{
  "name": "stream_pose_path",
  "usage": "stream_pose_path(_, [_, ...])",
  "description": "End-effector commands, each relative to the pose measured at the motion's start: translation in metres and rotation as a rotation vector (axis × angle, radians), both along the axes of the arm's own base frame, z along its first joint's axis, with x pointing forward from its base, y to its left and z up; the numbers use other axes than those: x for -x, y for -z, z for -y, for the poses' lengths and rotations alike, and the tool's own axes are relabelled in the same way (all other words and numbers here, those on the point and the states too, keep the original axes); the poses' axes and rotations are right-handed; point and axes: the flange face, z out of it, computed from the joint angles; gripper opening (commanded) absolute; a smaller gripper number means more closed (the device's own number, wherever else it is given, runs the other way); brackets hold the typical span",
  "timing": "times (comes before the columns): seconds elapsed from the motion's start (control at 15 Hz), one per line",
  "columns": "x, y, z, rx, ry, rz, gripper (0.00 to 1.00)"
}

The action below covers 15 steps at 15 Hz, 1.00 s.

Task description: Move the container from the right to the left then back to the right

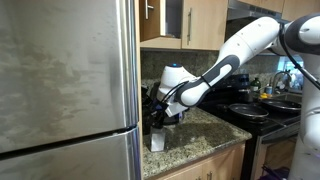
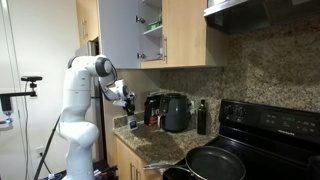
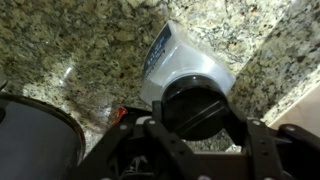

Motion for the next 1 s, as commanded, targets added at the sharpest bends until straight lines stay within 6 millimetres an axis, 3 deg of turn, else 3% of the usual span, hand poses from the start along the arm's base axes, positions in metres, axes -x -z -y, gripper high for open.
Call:
stream_pose_path(0.0, [-0.008, 0.002, -0.014, 0.014, 0.031, -0.023, 0.36])
stream_pose_path(0.2, [-0.007, 0.003, -0.017, 0.039, 0.08, -0.042, 0.36])
stream_pose_path(0.27, [-0.003, 0.002, -0.016, 0.044, 0.094, -0.048, 0.86])
stream_pose_path(0.53, [0.02, -0.029, -0.003, -0.062, 0.14, -0.028, 1.0])
stream_pose_path(0.6, [-0.013, -0.031, 0.003, -0.106, 0.144, -0.031, 1.0])
stream_pose_path(0.87, [-0.028, -0.073, 0.053, -0.183, 0.247, -0.039, 1.0])
stream_pose_path(0.93, [-0.029, -0.06, 0.026, -0.163, 0.229, -0.029, 1.0])
